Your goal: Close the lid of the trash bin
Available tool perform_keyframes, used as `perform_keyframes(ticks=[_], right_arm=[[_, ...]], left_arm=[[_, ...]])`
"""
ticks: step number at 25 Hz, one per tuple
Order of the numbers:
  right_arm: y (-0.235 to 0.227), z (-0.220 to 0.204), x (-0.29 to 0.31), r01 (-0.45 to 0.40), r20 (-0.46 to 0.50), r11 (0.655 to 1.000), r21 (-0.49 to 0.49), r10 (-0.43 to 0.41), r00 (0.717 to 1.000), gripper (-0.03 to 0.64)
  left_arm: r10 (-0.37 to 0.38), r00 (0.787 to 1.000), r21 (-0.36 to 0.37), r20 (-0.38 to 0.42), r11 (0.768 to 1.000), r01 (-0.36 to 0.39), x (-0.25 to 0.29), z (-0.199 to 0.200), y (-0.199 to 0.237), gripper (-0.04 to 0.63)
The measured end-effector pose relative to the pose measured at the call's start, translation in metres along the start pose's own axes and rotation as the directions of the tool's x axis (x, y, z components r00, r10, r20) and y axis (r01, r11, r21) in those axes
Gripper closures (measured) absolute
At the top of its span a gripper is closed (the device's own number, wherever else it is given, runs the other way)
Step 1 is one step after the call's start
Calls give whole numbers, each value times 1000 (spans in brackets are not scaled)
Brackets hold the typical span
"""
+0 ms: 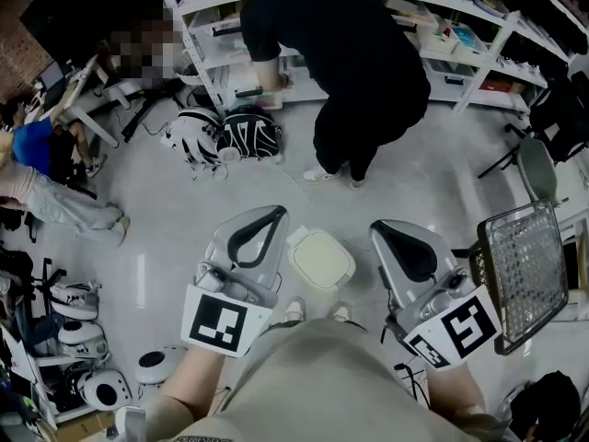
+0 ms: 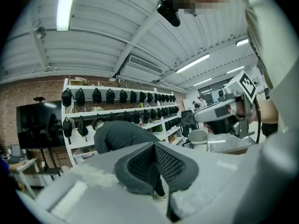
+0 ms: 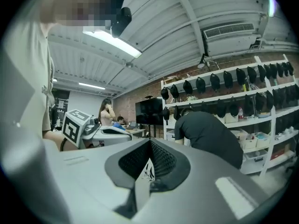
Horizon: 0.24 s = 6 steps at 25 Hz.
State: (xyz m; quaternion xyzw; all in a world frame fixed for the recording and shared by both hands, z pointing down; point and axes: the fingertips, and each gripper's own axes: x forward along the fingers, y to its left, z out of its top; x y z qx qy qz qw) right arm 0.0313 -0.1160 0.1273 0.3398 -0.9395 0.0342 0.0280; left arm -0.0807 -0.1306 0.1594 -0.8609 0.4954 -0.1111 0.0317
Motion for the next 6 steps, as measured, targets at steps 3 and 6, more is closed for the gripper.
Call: perform_keyframes(ticks=[3, 6], right_arm=[[-1, -1, -2, 5, 2, 1000, 7, -5, 1000, 615], [-5, 1, -3, 23, 6, 1000, -6, -23, 1000, 615]], left_arm=[[8, 1000, 4, 0, 1000, -8, -1, 1, 1, 594], [20, 1000, -4, -2, 1000, -20, -4, 1, 5, 594]])
